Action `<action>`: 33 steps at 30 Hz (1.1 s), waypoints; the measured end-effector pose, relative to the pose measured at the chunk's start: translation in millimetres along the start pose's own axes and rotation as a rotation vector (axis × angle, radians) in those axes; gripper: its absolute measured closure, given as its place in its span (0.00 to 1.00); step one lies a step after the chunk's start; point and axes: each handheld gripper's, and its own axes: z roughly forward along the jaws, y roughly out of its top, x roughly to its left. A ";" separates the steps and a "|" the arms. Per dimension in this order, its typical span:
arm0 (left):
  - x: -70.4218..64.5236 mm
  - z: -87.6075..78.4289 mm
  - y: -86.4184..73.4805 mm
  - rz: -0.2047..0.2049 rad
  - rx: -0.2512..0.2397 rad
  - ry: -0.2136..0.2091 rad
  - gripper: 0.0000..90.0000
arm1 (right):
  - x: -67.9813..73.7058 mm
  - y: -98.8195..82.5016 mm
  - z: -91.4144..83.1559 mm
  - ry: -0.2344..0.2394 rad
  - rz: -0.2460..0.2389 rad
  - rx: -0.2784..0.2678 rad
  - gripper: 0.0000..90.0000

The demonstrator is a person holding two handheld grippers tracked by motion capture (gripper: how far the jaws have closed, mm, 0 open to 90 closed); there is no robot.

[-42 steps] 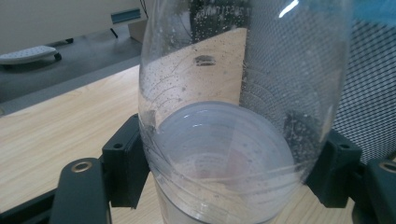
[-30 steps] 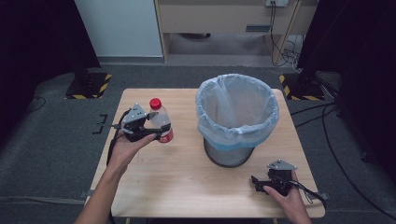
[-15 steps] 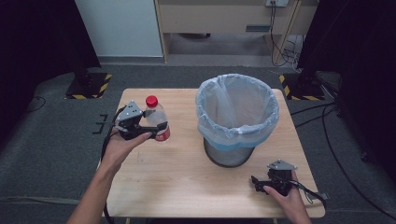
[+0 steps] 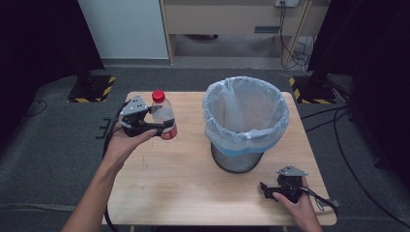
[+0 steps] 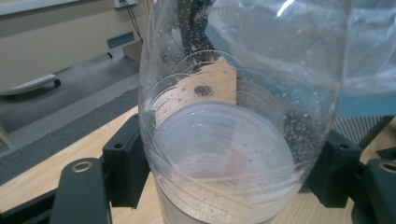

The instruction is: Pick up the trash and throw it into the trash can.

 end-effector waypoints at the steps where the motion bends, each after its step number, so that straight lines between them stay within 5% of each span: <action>1: 0.7 0.4 3.2 0.005 0.003 -0.006 0.29 | 0.0 0.0 0.0 0.000 0.000 0.000 0.00; 26: -8.9 0.1 70.7 0.110 -0.008 -0.047 0.30 | -0.1 0.0 0.0 0.000 0.000 0.000 0.00; 33: -12.3 -2.7 85.5 0.108 -0.017 -0.044 0.30 | 0.2 -0.1 0.0 -0.001 0.002 0.000 0.00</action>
